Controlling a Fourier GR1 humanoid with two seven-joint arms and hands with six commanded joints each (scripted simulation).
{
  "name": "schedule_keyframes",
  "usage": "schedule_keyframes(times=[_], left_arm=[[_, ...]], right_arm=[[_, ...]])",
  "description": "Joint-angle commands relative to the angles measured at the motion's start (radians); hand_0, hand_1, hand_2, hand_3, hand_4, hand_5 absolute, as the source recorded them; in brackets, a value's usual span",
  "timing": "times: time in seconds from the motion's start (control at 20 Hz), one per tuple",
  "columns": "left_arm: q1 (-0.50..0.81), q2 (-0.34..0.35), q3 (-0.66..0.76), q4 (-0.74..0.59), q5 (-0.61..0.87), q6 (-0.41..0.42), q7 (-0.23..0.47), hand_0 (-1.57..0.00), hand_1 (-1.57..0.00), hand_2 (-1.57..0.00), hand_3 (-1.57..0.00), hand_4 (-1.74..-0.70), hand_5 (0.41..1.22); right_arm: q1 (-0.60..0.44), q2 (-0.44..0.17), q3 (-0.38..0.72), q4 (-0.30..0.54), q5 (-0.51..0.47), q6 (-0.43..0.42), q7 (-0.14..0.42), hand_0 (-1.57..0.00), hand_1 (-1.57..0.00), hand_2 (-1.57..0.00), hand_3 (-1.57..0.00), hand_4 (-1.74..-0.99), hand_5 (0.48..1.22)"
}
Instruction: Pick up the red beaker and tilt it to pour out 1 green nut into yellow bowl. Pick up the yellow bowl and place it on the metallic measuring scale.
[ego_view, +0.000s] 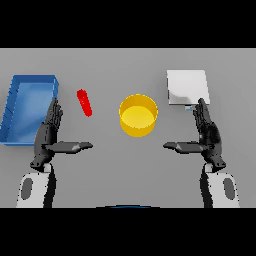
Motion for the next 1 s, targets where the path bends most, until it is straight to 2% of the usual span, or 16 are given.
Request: schedule_keyframes(times=[0.0, 0.25, 0.3, 0.35, 0.4, 0.5, 0.7, 0.95], left_arm=[[-0.001, -0.001, 0.0, 0.0, 0.0, 0.001, 0.001, 0.0, 0.0, 0.0, 0.0, -1.14, 0.66], [-0.005, -0.004, -0.001, 0.004, -0.004, 0.006, -0.002, 0.0, 0.0, 0.0, 0.0, -1.14, 0.66], [0.036, 0.019, -0.048, -0.052, -0.059, -0.002, -0.027, 0.0, 0.0, 0.0, 0.0, -1.14, 0.66], [0.081, 0.035, -0.086, -0.11, -0.1, -0.01, -0.042, 0.0, 0.0, 0.0, 0.0, -1.14, 0.66], [0.094, 0.044, -0.105, -0.145, -0.119, -0.013, -0.016, 0.0, 0.0, 0.0, 0.0, -1.14, 0.66], [0.108, 0.065, -0.122, -0.205, -0.14, -0.015, 0.038, 0.0, 0.0, 0.0, 0.0, -1.14, 0.66], [0.097, 0.068, -0.125, -0.177, -0.142, -0.026, 0.091, 0.0, 0.0, 0.0, 0.0, -1.14, 0.65], [-0.021, 0.064, -0.088, -0.026, -0.134, -0.024, 0.104, 0.0, 0.0, 0.0, 0.0, -1.16, 0.645]], right_arm=[[-0.002, 0.0, -0.001, 0.001, -0.001, -0.001, 0.001, 0.0, 0.0, 0.0, 0.0, -1.071, 0.578], [-0.014, -0.007, -0.008, 0.011, -0.006, 0.003, 0.003, 0.0, 0.0, 0.0, 0.0, -1.071, 0.578], [0.012, -0.053, 0.032, -0.027, 0.106, -0.029, -0.062, 0.0, 0.0, 0.0, 0.0, -1.071, 0.578], [0.03, -0.072, 0.063, -0.049, 0.174, -0.045, -0.096, 0.0, 0.0, 0.0, 0.0, -1.072, 0.577], [0.044, -0.079, 0.087, -0.069, 0.225, -0.06, -0.111, 0.0, 0.0, 0.0, 0.0, -1.066, 0.576], [0.046, -0.075, 0.113, -0.084, 0.271, -0.073, -0.088, 0.0, 0.0, 0.0, 0.0, -1.071, 0.581], [0.049, -0.082, 0.109, -0.104, 0.241, -0.045, -0.079, 0.0, 0.0, 0.0, 0.0, -1.131, 0.607], [0.056, -0.076, 0.105, -0.101, 0.195, -0.01, -0.094, 0.0, 0.0, 0.0, 0.0, -1.197, 0.627]])
